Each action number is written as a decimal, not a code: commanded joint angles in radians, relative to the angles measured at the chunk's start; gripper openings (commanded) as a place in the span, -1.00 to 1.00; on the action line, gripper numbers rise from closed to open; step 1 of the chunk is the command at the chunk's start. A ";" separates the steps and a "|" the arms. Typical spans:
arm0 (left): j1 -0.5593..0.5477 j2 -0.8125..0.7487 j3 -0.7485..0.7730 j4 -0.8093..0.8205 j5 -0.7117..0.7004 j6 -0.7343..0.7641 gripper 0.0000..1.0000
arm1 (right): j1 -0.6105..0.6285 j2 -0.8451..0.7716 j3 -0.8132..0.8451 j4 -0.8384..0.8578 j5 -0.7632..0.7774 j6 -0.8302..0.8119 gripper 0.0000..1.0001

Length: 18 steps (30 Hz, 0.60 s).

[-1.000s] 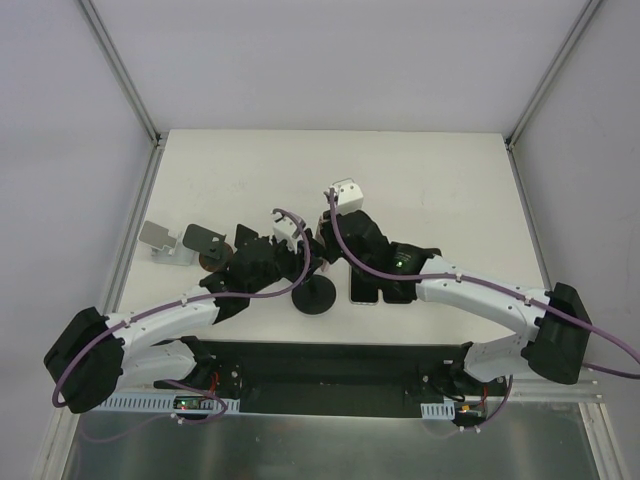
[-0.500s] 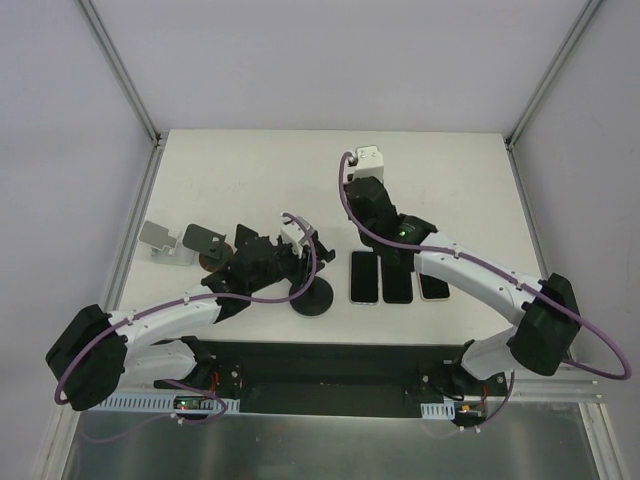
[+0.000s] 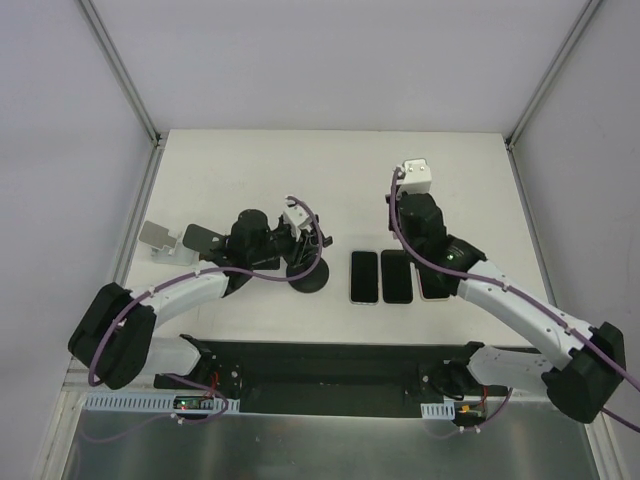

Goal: Remove the phone from the phone stand

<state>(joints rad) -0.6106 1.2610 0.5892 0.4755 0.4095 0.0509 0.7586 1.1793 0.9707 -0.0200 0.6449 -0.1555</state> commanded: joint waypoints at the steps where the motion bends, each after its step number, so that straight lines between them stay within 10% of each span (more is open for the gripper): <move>1: 0.081 0.079 0.101 0.123 0.227 0.093 -1.00 | -0.005 -0.144 -0.056 0.057 -0.022 -0.044 -0.98; 13: 0.179 0.248 0.208 0.085 0.448 0.173 -0.98 | -0.016 -0.293 -0.162 0.025 -0.068 -0.064 -0.98; 18: 0.192 0.226 0.225 -0.069 0.453 0.268 -0.40 | -0.015 -0.317 -0.170 0.002 -0.082 -0.085 -0.98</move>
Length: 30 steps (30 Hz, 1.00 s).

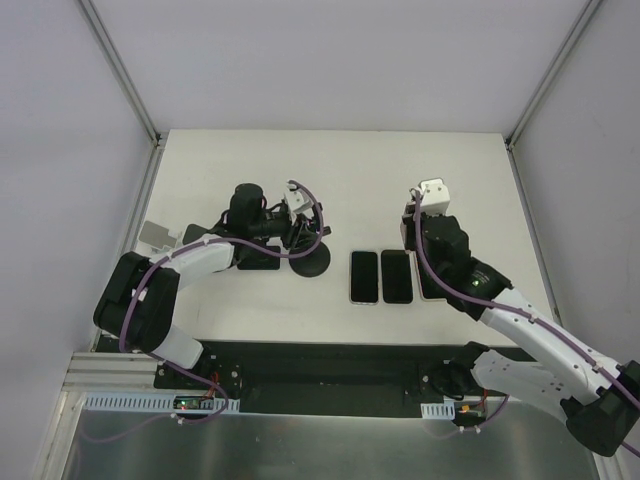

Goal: Remove the phone from the phone stand

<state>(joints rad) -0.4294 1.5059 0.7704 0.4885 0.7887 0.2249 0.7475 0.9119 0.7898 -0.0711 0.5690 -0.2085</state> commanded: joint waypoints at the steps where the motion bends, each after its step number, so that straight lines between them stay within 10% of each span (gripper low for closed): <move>1: 0.011 -0.030 0.047 -0.096 0.072 0.102 -0.25 | -0.004 -0.053 0.011 0.050 -0.006 -0.037 -0.98; 12: 0.008 -0.232 0.035 -0.128 -0.126 0.042 0.69 | -0.007 -0.028 0.100 0.014 -0.001 -0.032 -0.98; 21: -0.231 -0.481 -0.002 -0.073 -0.612 0.060 0.98 | -0.008 0.034 0.272 -0.196 0.049 0.289 -0.98; 30: -0.509 -0.322 0.096 0.033 -0.807 0.183 0.98 | -0.008 0.082 0.399 -0.249 -0.063 0.432 -0.98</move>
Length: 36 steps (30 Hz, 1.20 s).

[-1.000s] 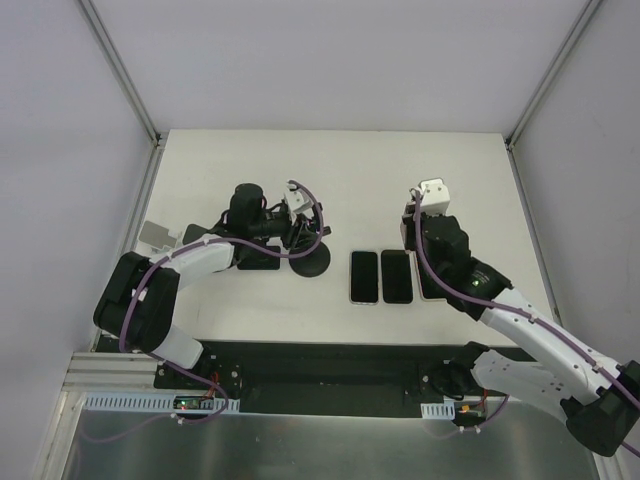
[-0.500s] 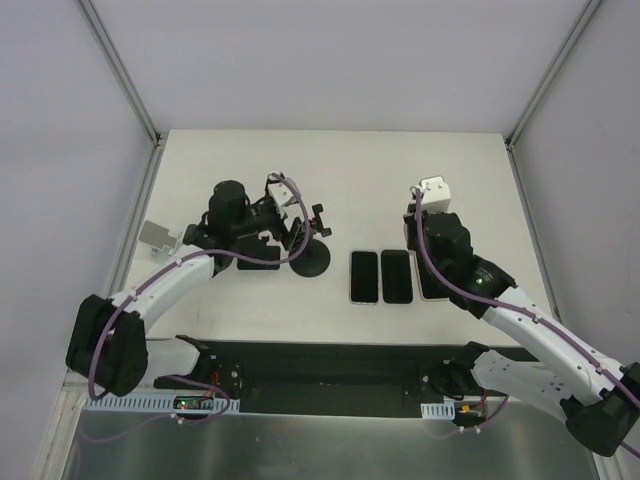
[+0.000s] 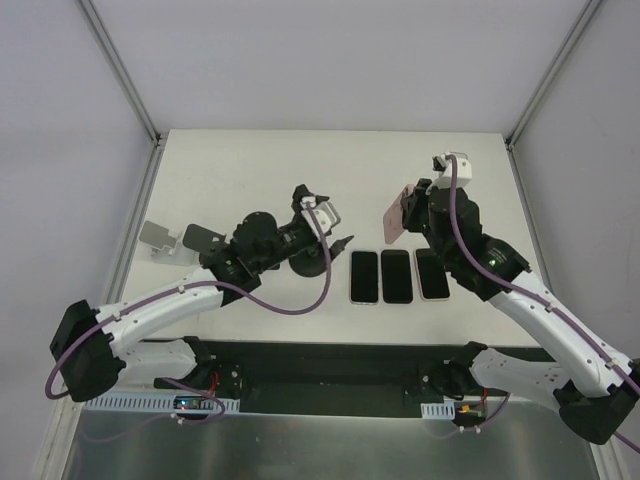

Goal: Remove the phone from the phone stand

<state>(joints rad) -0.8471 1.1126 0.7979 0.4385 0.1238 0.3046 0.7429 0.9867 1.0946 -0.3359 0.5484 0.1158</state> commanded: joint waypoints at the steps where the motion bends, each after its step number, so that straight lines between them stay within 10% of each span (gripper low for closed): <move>1: -0.108 0.111 0.079 0.103 -0.173 0.144 0.98 | -0.004 0.010 0.099 0.011 -0.060 0.125 -0.98; 16: -0.282 0.389 0.205 0.275 -0.341 0.399 0.93 | -0.004 -0.010 0.110 0.044 -0.134 0.289 -0.98; 31: -0.282 0.405 0.172 0.335 -0.452 0.398 0.05 | -0.004 -0.028 0.097 0.077 -0.120 0.364 -0.97; 36: -0.282 0.389 0.167 0.338 -0.483 0.352 -0.64 | -0.004 -0.046 0.070 0.127 -0.134 0.369 -0.40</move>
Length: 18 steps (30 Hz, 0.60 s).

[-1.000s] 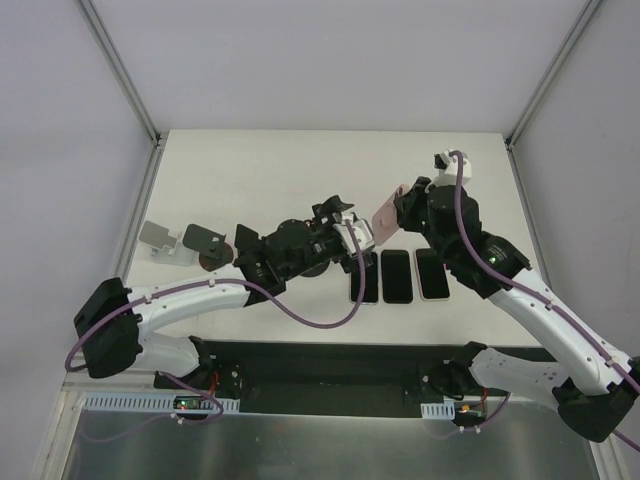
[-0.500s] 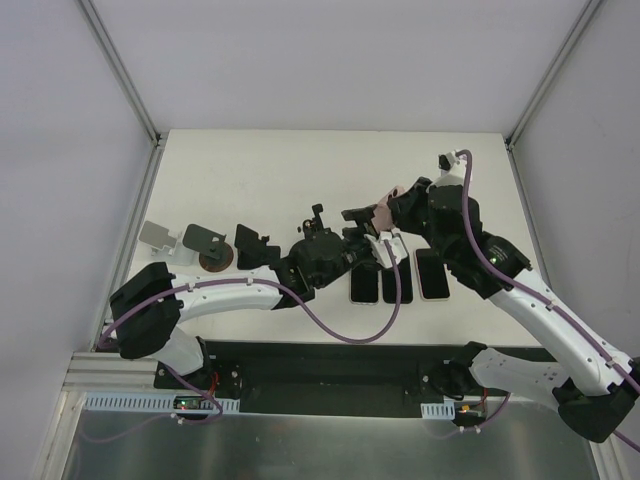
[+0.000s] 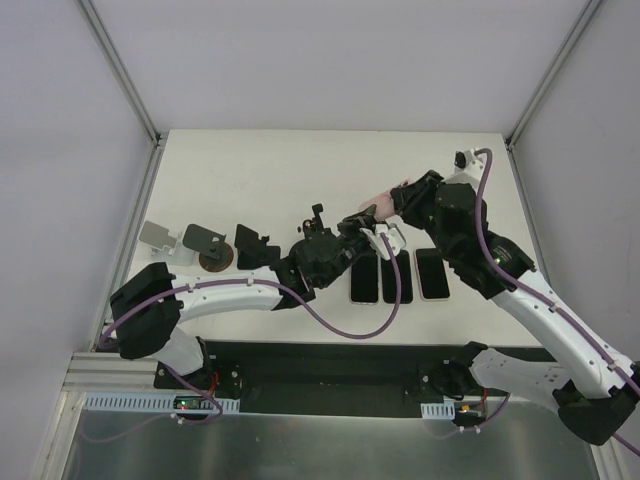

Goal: Remove the phone from the phone stand

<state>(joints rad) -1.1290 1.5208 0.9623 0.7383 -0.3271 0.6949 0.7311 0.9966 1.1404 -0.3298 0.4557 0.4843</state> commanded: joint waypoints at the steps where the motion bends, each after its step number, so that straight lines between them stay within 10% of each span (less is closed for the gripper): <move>1: 0.000 -0.021 0.001 0.038 -0.036 -0.046 -0.86 | 0.008 -0.059 0.010 0.130 -0.041 -0.001 -0.34; 13: 0.005 -0.091 0.006 -0.019 -0.018 -0.265 -1.00 | 0.008 -0.128 -0.027 0.216 -0.060 -0.218 0.90; 18: 0.041 -0.143 0.018 -0.088 0.029 -0.458 -1.00 | 0.007 -0.154 -0.069 0.270 -0.104 -0.323 0.93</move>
<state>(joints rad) -1.1233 1.4784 0.9550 0.6319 -0.3454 0.4305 0.7368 0.8772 1.1015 -0.1696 0.3988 0.2882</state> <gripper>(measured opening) 0.099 0.973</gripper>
